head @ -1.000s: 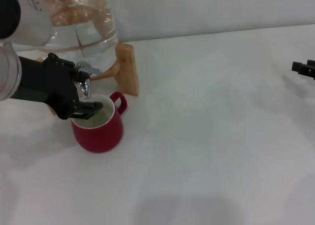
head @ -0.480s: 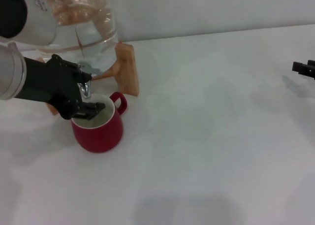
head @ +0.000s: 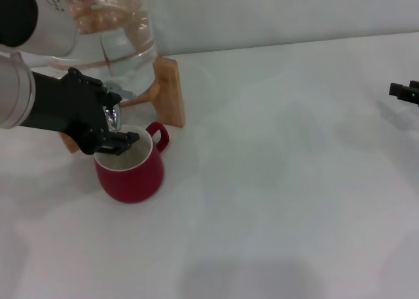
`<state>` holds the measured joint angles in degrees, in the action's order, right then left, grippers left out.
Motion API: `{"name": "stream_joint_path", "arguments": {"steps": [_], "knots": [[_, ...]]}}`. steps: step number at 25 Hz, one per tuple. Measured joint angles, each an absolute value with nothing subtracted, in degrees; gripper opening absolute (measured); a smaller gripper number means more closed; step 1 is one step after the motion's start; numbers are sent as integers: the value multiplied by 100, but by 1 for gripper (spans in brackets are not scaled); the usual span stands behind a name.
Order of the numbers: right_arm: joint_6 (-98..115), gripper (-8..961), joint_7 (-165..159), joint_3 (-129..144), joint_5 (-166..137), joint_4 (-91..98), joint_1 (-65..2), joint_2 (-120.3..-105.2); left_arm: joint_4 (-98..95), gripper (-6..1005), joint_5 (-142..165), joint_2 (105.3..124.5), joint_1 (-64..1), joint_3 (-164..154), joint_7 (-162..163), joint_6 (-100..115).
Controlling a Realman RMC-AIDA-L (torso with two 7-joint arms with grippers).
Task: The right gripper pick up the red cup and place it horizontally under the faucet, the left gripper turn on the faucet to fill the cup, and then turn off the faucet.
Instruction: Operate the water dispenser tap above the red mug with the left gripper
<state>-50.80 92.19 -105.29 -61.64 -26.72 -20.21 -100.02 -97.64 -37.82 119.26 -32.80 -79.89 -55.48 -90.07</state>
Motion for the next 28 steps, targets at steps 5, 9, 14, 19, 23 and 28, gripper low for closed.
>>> {"name": "stream_joint_path", "arguments": {"steps": [5,9,14,19,23,28], "knots": [[-5075,548,9220,-10530,-6163,-2672,-2021,-10002,-9734,663,-3778,11926,-3299,-7989,-5556,-8989],[-5066,548,9220,-10529,-6161,-2672,-2021,-10002,-9695,663,-3774,11927,-3308,-7989,-5567,-8937],[-5068,548,9220,-10529,-6161,-2672,-2021,-10002,-9627,663,-3774,11927,-3340,-7990,-5571,-8894],[-5071,548,9220,-10529,-6160,-2672,-2021,-10002,-9516,663,-3774,11926,-3401,-7995,-5572,-8863],[-5072,548,9220,-10529,-6160,-2672,-2021,-10002,-9469,663,-3776,11927,-3442,-7999,-5572,-8835],[-5062,548,9220,-10529,-6161,-2672,-2021,-10002,-9404,663,-3778,11926,-3490,-8007,-5580,-8770]]}}
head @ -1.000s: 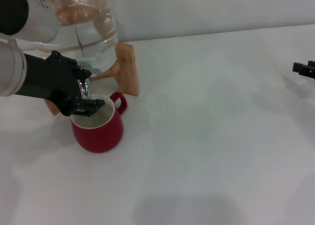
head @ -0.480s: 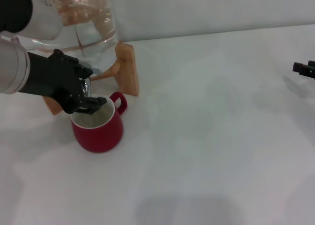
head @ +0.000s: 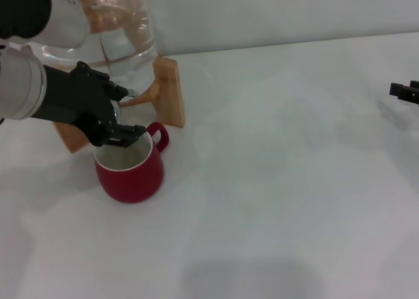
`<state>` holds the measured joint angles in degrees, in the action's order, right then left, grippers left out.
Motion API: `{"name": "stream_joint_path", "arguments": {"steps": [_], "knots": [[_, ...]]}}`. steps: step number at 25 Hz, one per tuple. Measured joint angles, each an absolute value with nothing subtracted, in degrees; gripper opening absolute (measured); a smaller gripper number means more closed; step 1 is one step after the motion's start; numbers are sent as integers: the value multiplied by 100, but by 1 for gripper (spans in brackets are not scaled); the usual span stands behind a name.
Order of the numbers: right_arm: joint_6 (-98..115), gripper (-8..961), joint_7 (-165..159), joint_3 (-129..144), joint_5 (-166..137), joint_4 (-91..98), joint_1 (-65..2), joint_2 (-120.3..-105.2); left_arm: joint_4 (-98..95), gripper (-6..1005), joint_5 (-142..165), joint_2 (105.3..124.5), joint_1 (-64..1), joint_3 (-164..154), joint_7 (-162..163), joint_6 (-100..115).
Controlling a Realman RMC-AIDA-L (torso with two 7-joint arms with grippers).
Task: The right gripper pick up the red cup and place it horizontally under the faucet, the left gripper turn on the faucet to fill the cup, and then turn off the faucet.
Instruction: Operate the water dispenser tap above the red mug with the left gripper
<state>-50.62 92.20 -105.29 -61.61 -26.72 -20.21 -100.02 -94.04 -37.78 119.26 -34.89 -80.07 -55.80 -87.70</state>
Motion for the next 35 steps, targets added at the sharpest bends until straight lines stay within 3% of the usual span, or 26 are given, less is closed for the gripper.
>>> {"name": "stream_joint_path", "arguments": {"steps": [35], "knots": [[-5044,548,9220,-10538,-6161,-2672,-2022,-10002,-9464,664,-3735,11927,-3596,-8156,-5565,-8636]]}}
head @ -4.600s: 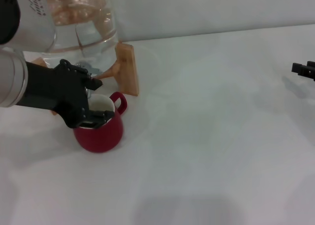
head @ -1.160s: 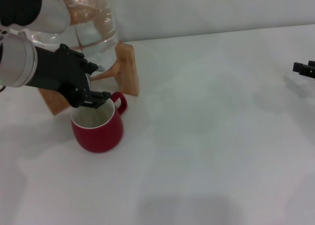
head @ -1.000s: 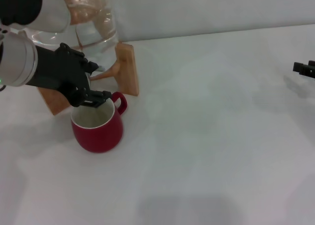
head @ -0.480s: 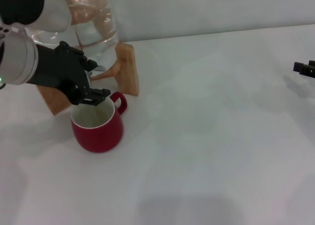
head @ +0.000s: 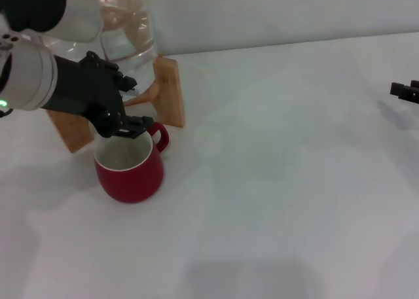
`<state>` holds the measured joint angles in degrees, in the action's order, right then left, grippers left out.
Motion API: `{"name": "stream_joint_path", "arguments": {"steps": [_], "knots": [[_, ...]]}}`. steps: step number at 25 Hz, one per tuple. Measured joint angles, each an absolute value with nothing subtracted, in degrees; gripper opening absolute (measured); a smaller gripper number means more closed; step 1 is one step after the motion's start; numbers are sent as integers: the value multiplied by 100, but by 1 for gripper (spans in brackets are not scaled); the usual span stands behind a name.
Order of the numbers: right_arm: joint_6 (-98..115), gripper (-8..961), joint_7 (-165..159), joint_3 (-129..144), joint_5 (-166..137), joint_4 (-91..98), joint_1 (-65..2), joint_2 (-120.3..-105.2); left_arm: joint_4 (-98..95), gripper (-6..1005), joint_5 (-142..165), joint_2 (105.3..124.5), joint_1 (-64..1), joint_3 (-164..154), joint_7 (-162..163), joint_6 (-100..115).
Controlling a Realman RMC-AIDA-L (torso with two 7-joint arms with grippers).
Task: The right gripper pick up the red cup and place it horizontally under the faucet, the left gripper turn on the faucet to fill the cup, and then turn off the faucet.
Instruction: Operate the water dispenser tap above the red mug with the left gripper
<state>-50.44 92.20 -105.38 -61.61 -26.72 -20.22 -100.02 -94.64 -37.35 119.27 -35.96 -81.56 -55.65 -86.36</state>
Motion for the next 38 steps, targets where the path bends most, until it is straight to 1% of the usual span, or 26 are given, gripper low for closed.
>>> {"name": "stream_joint_path", "arguments": {"steps": [18,26,38], "knots": [[-5045,547,9220,-10538,-6161,-2649,-2021,-10002,-9591,663,-3849,11929,-3647,-8411,-5516,-8672],[-5038,547,9220,-10553,-6153,-2599,-2022,-9998,-9831,664,-3914,11935,-3394,-8480,-5421,-9031],[-5036,547,9220,-10626,-6181,-2599,-2048,-10012,-9857,663,-3627,11935,-3282,-8386,-5344,-8993]]}}
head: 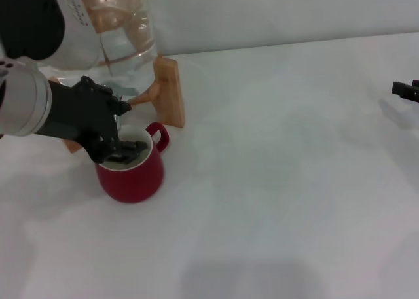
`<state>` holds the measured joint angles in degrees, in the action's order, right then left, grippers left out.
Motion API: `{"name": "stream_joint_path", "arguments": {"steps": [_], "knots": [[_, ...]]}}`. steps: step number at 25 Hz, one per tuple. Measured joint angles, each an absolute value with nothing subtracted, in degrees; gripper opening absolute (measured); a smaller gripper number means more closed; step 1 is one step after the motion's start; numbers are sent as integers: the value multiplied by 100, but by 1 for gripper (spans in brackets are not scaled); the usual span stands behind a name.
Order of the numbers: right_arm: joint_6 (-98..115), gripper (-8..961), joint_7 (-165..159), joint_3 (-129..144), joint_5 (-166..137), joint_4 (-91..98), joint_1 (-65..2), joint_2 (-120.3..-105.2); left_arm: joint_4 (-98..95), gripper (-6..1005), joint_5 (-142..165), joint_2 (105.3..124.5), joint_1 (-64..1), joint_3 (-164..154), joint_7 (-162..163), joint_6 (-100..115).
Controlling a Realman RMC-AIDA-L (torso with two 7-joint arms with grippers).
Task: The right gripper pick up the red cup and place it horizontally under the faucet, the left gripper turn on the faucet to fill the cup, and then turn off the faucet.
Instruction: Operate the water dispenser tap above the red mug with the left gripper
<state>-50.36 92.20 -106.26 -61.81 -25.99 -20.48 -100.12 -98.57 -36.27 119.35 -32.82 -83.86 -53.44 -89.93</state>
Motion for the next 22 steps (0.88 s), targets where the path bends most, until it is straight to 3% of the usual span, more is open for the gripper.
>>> {"name": "stream_joint_path", "arguments": {"steps": [22], "knots": [[-4983,547,9220,-10626,-6192,-2602,-2022,-10020,-9624,663,-3516,11936,-3440,-8438,-5343,-8696]]}}
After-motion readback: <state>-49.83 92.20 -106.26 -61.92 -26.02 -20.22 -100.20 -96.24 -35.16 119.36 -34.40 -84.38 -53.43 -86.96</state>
